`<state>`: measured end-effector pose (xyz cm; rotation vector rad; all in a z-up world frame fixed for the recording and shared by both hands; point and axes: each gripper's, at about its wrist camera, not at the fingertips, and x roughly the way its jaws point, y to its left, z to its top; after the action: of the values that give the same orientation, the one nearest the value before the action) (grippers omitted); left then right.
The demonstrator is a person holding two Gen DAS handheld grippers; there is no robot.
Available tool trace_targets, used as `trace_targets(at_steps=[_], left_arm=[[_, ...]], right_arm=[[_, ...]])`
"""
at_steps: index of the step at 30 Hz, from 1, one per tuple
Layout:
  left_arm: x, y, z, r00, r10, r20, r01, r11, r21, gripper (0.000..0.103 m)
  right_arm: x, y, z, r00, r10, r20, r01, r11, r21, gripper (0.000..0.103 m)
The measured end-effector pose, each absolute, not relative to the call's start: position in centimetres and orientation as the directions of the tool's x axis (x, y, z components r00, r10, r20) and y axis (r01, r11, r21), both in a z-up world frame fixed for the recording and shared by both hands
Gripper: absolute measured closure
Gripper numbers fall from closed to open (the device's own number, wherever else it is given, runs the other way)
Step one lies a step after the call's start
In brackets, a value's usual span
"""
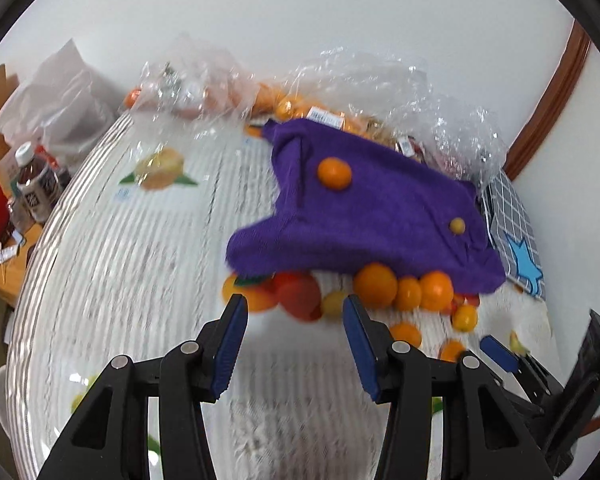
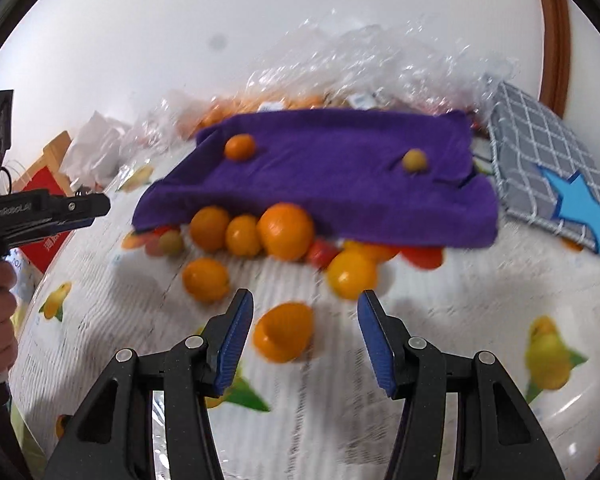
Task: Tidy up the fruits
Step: 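Grasp an oval orange with the right gripper while the left gripper grasps a yellow-green fruit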
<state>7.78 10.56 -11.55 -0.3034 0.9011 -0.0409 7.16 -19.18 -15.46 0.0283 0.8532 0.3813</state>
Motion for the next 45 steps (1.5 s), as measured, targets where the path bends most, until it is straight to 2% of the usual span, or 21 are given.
trace_targets(at_steps=[3,5,6,8,20,23,25,29,30,35,41,45], left_arm=[[7.0,10.7,-11.7,0.621,-0.158,-0.767,-0.086,0.960,-0.267,0.056],[6.6,10.6,-11.7,0.631,-0.148,-0.762,-0.082,0.963,-0.255,0.056],[6.5,10.5,-11.8,0.635,-0.147,-0.758,-0.077,0.965,-0.251,0.056],[6.6,10.0,-12.1,0.643,-0.142,-0.753,-0.067,0.969,-0.240,0.056],[9.8,5.7,-15.7,0.617,-0.133,-0.776,0.005,0.986,-0.165,0.056],[10.8,5.3,-16.1,0.615,-0.130,-0.778,0.017,0.988,-0.151,0.056],[11.2,4.9,-16.3,0.618,-0.108,-0.779,0.030,0.993,-0.114,0.058],[11.2,4.7,-16.9,0.641,-0.067,-0.764,0.014,0.997,-0.076,0.072],[11.1,4.9,-16.8,0.645,-0.084,-0.759,0.021,0.996,-0.092,0.079],[11.2,5.8,-16.9,0.642,-0.159,-0.750,0.042,0.984,-0.173,0.079],[11.2,6.6,-17.0,0.642,-0.214,-0.736,0.049,0.970,-0.239,0.079],[11.3,6.3,-17.0,0.642,-0.205,-0.739,0.048,0.972,-0.228,0.079]], right_arm=[[7.3,-18.2,-16.6,0.575,0.315,-0.755,-0.303,0.939,0.161,0.050],[7.8,-17.8,-17.4,0.552,0.303,-0.777,-0.293,0.943,0.160,0.059],[7.8,-17.7,-17.9,0.539,0.298,-0.788,-0.286,0.945,0.161,0.059],[7.3,-17.7,-17.6,0.568,0.292,-0.769,-0.294,0.945,0.142,0.069],[6.4,-23.4,-17.5,0.630,0.195,-0.752,-0.276,0.961,0.019,0.069],[7.0,-25.1,-17.4,0.641,0.190,-0.744,-0.252,0.967,0.030,0.069],[7.8,-25.6,-17.6,0.637,0.185,-0.749,-0.234,0.971,0.041,0.069],[8.9,-26.1,-17.8,0.628,0.185,-0.756,-0.212,0.975,0.063,0.069],[9.1,-26.1,-17.8,0.626,0.181,-0.758,-0.201,0.977,0.068,0.069],[9.8,-26.8,-18.0,0.621,0.186,-0.762,-0.153,0.982,0.115,0.069],[10.2,-26.6,-18.4,0.593,0.215,-0.776,-0.181,0.975,0.132,0.070],[10.1,-26.0,-18.5,0.593,0.198,-0.780,-0.194,0.976,0.100,0.070]])
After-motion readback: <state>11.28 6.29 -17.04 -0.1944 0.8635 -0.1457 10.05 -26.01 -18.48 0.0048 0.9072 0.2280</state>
